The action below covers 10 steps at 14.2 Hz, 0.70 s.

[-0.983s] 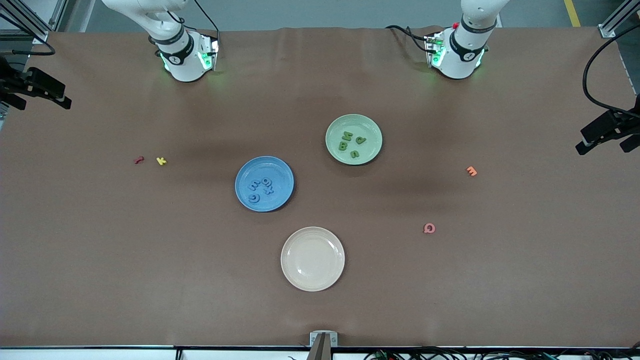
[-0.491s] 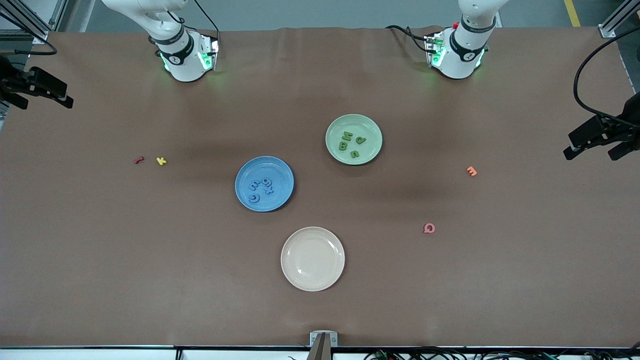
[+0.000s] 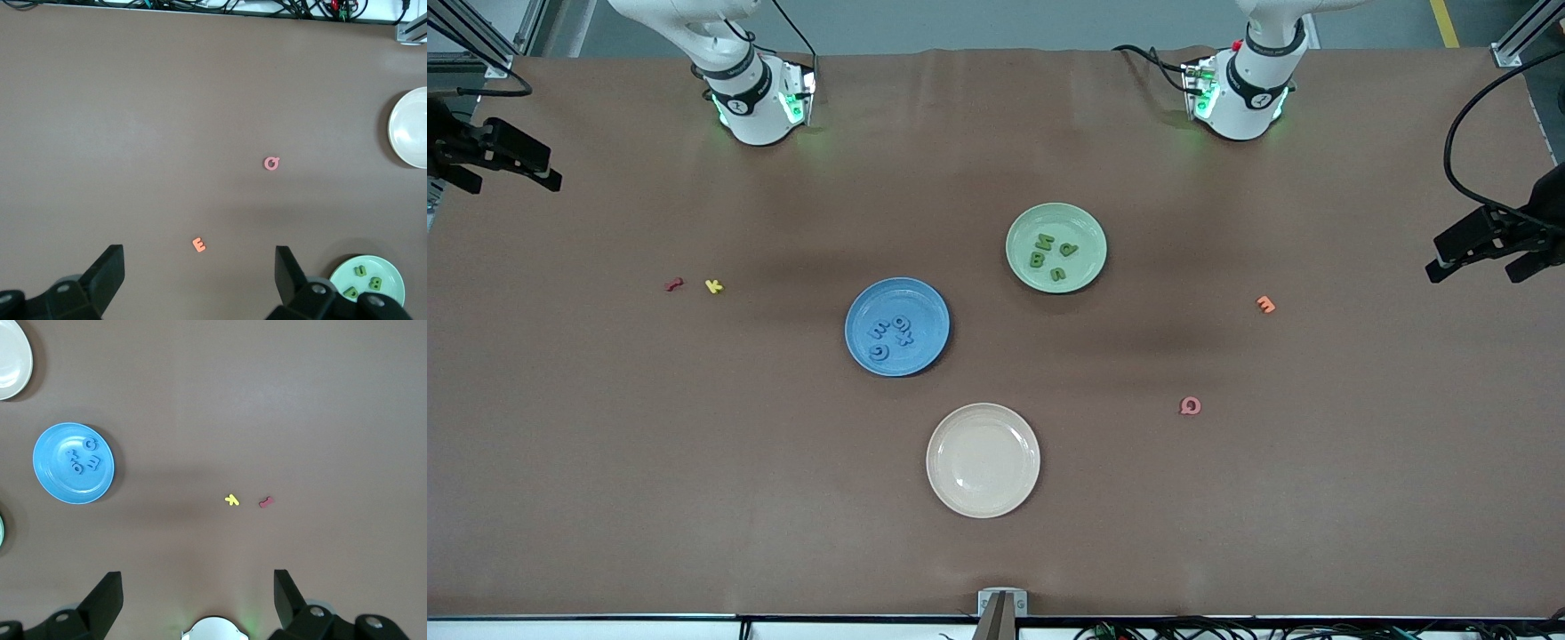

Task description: Sort letters by color into matching plates

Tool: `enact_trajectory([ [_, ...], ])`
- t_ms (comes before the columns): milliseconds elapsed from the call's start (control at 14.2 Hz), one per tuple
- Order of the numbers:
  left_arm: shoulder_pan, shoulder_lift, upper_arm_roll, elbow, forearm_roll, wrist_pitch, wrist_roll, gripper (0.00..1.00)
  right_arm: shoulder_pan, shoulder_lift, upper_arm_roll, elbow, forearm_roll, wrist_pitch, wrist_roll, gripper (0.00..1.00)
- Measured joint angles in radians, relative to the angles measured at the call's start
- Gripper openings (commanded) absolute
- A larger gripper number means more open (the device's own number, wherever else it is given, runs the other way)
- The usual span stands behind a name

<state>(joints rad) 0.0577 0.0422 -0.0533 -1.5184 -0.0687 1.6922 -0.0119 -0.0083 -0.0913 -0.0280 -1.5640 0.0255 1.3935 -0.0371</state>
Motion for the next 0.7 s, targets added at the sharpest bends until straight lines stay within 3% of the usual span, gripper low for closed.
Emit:
enact_trajectory([
  [351,-0.097,-0.007,0.101,0.001,0.0,-0.024,0.0,0.99,0.0,0.0,0.0,0.0,0.0,-0.002,0.0,1.0],
  [702,-0.105,-0.041,0.122,-0.039,0.0,-0.036,0.0,0.99,0.0,0.0,-0.001,0.0,0.0,-0.002,0.0,1.0],
])
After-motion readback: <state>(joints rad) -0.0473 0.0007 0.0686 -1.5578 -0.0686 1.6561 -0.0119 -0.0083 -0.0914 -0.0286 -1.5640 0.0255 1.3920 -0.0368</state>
